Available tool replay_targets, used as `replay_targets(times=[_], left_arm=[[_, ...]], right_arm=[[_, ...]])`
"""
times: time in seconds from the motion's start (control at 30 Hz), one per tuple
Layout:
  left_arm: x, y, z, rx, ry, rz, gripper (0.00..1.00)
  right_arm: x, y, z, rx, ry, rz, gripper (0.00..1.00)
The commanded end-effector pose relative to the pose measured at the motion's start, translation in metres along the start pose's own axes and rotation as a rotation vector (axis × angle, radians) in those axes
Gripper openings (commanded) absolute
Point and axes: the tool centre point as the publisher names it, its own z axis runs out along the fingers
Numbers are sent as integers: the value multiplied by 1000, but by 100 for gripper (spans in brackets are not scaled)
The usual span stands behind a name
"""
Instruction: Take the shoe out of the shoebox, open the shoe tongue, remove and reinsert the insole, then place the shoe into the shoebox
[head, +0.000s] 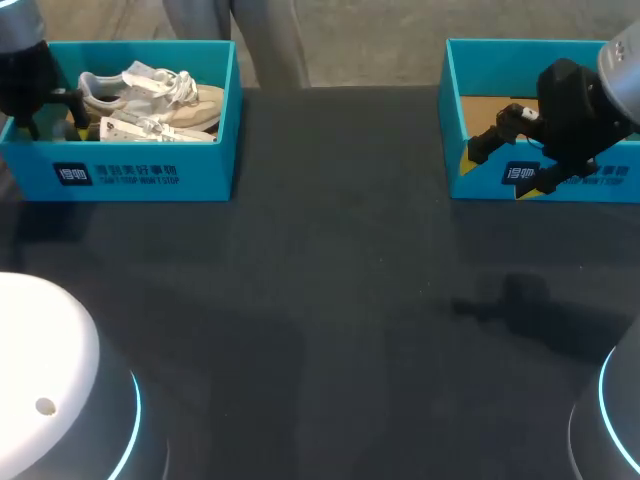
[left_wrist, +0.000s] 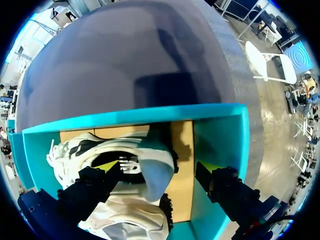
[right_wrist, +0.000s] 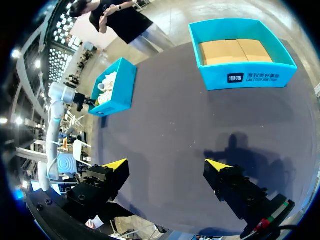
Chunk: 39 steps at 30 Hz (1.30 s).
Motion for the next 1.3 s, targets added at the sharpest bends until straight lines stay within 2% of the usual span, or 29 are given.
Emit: replay_targets(times=[0.03, 0.33, 0.43, 0.5, 0.53, 0.6, 0.7, 0.77, 0.8, 1.0, 1.3], left_arm=[[2, 4, 12, 4, 0, 1, 100], [3, 1, 24, 3, -3, 8, 98], [2, -1, 26, 2, 3, 14, 76], [1, -1, 27, 6, 10, 17, 70], [1, -2, 28, 8, 12, 17, 46], [1, -2, 28, 11, 13, 18, 43], [1, -1, 29, 15, 16, 19, 28], [1, -1, 29, 17, 19, 20, 3], [1, -1, 29, 18, 22, 21, 0], [2, 0, 28, 27, 41, 29, 0], [3, -2, 13, 18, 57, 33, 0]], right_arm=[[1, 0, 1, 0, -2, 2, 100], [1, 0, 1, 0, -2, 2, 100], [1, 0, 1, 0, -2, 2, 100], [1, 0, 1, 0, -2, 2, 100], [1, 0, 1, 0, -2, 2, 100], [1, 0, 1, 0, -2, 2, 100], [1, 0, 1, 0, -2, 2, 100], [1, 0, 1, 0, -2, 2, 100], [1, 0, 1, 0, -2, 2, 100], [1, 0, 1, 0, -2, 2, 100], [1, 0, 1, 0, -2, 2, 100]])
